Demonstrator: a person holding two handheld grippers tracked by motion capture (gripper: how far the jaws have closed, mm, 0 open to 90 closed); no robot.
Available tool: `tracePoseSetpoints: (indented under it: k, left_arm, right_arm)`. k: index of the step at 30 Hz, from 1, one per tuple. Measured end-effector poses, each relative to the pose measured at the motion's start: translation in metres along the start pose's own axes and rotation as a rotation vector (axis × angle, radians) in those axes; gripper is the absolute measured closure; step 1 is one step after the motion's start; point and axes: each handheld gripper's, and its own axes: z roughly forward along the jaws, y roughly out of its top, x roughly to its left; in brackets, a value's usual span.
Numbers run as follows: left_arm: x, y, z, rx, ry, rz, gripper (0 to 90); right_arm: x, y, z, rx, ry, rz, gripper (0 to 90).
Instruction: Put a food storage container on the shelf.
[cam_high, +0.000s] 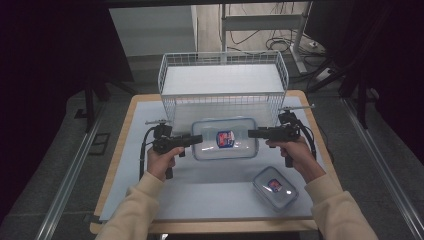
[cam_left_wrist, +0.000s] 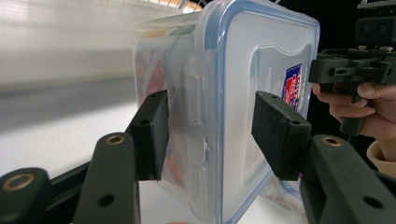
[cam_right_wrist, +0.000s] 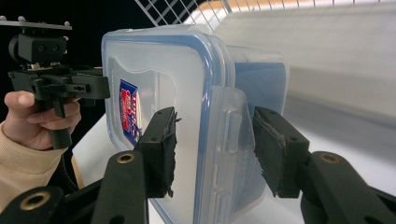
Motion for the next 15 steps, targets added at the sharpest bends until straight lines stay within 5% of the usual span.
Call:
tracePoseSetpoints:
  k: [15]
  left_arm:
    - [-0.029, 0.043, -0.02, -0.054, -0.006, 0.069, 48.4]
  right_arm:
    - [0.026, 0.038, -0.027, -0.084, 0.003, -0.068, 50.3]
